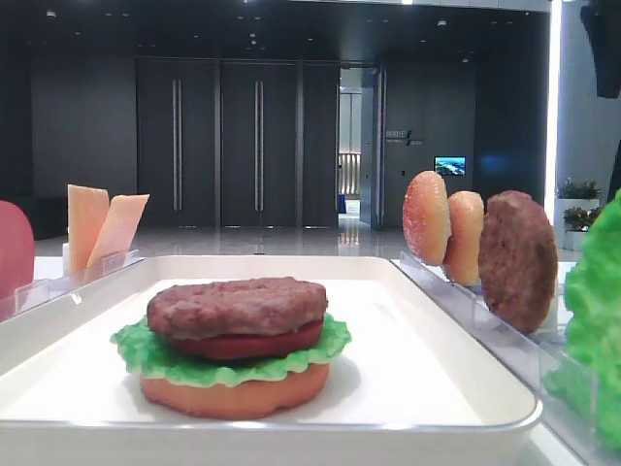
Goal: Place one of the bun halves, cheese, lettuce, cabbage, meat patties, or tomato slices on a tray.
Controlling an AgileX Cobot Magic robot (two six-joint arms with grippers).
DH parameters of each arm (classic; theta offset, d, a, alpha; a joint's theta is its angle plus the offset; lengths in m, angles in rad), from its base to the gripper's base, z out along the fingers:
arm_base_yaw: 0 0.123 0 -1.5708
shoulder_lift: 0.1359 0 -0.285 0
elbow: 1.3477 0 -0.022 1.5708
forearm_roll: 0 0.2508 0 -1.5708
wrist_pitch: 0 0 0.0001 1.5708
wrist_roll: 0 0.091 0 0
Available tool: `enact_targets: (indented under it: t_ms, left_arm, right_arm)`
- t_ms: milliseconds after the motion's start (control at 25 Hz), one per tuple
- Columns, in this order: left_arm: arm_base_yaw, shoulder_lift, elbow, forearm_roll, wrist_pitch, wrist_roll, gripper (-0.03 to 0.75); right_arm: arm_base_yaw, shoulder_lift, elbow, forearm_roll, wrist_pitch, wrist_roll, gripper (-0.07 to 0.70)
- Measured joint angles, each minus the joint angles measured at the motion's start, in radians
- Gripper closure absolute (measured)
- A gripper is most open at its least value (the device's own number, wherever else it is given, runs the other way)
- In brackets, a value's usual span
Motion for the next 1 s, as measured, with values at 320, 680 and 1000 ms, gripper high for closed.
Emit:
enact_targets:
  t_ms: [320, 680, 1000]
  left_arm:
    - [0.000, 0.000, 0.000, 0.000, 0.000, 0.000, 0.716]
    - [0.000, 0.000, 0.000, 0.000, 0.000, 0.000, 0.716]
    - [0.000, 0.000, 0.000, 0.000, 0.000, 0.000, 0.716]
  right_arm:
    - [-0.051, -0.124, 0.138, -0.024, 0.000, -0.020, 0.226]
    - [-0.059, -0.411, 0.438, -0.057, 0.000, 0.013, 0.226]
    - [-0.059, -0.806, 0.727, -0.053, 0.001, 0.040, 0.228]
